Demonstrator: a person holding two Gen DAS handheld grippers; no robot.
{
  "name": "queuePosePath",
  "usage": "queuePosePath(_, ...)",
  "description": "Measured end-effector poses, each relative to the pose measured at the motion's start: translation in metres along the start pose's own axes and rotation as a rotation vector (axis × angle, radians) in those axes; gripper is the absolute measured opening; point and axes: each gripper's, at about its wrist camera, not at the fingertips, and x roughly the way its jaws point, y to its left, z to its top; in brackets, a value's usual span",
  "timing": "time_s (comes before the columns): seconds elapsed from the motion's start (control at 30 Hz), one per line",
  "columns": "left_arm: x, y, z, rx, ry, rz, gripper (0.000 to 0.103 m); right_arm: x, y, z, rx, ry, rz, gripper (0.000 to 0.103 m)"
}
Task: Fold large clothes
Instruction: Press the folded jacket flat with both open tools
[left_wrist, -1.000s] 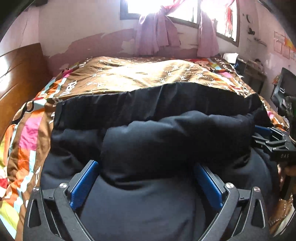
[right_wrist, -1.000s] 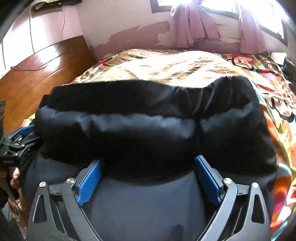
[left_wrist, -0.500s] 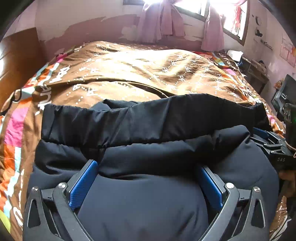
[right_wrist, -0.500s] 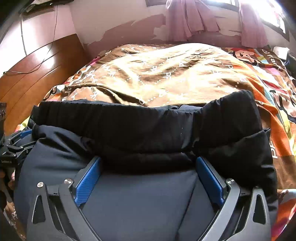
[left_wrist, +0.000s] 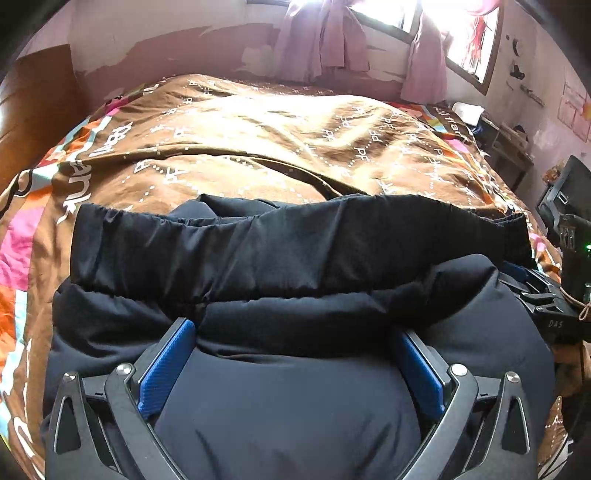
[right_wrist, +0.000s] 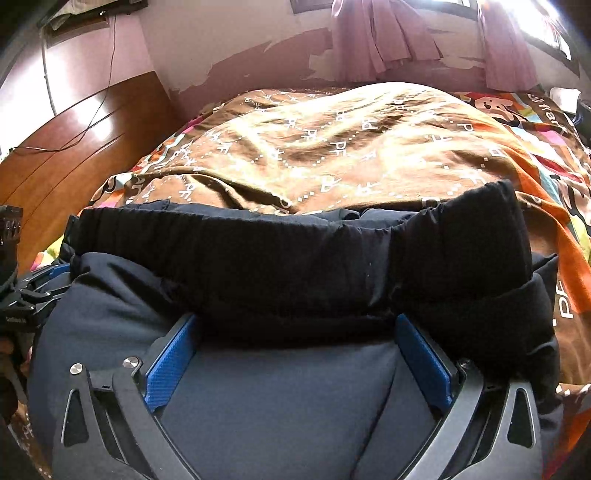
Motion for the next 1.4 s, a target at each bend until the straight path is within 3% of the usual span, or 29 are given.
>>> queuePosePath(0.73, 0.004, 0.0, -0.001, -0.002, -0.022, -0.006, 0.103, 0.002, -0.003, -0.004, 0.015, -0.062, 0.017, 0.102)
queuePosePath(1.0, -0.005, -0.002, -0.007, 0.006, -0.087, -0.009, 0.103, -0.013, -0.002, -0.015, 0.012, -0.148, 0.029, 0.102)
queuePosePath(1.17, -0.02, 0.001, -0.023, 0.01, -0.218, -0.018, 0.103, -0.022, -0.003, -0.021, 0.01, -0.195, 0.053, 0.102)
queuePosePath(1.4, -0.04, 0.005, -0.021, -0.016, -0.233, 0.01, 0.103, -0.036, -0.002, -0.022, 0.012, -0.204, 0.041, 0.102)
